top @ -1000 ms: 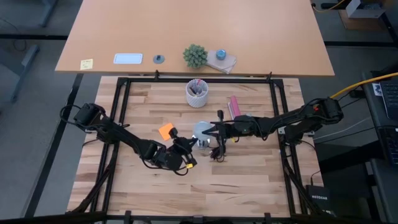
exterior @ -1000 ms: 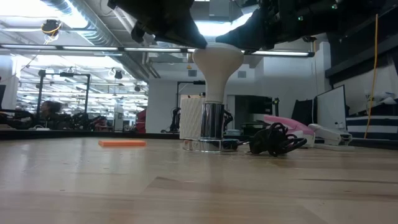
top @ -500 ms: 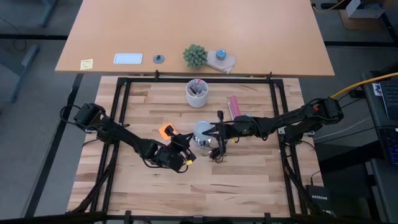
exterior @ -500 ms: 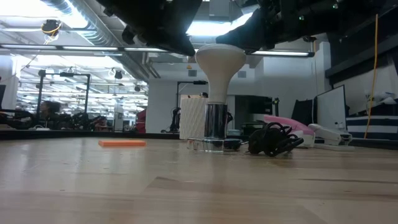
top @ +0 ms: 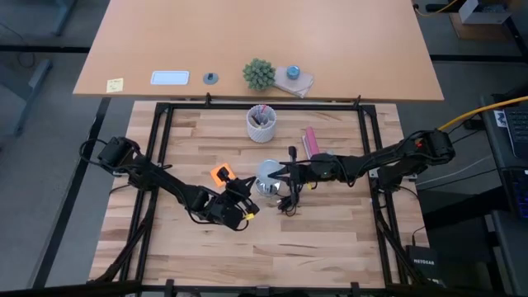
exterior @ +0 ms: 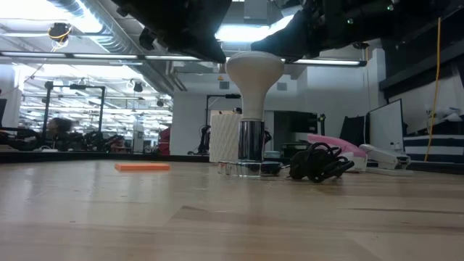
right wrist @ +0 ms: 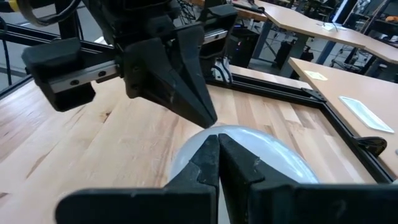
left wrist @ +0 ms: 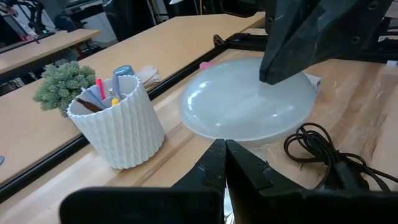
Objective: Screw lightbulb
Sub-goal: Insert the lightbulb into the lamp
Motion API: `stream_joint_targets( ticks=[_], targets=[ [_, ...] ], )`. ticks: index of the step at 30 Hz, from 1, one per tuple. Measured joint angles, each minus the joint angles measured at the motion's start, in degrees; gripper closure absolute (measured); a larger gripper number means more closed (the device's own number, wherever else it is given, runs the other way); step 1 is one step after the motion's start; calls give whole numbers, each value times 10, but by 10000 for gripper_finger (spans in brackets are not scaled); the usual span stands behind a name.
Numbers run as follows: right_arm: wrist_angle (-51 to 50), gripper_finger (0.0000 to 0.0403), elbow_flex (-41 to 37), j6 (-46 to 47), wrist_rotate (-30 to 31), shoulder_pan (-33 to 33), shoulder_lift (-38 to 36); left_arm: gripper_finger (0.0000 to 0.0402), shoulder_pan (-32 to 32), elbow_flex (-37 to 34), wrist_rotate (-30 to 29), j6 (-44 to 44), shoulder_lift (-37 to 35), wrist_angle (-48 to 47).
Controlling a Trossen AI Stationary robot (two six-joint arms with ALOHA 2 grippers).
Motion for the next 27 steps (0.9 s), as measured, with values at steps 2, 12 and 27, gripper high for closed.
stream_joint_targets(
  ticks=[2, 12, 27],
  targets=[
    [1, 394, 0, 0, 4, 0, 0, 400, 0, 0, 0, 0, 0, 0],
    [5, 394, 0, 0, 7, 0, 0, 400, 0, 0, 0, 0, 0, 1],
    [37, 394, 0, -4, 8, 0, 0, 400, -2, 0, 1, 1, 0, 2]
  ],
)
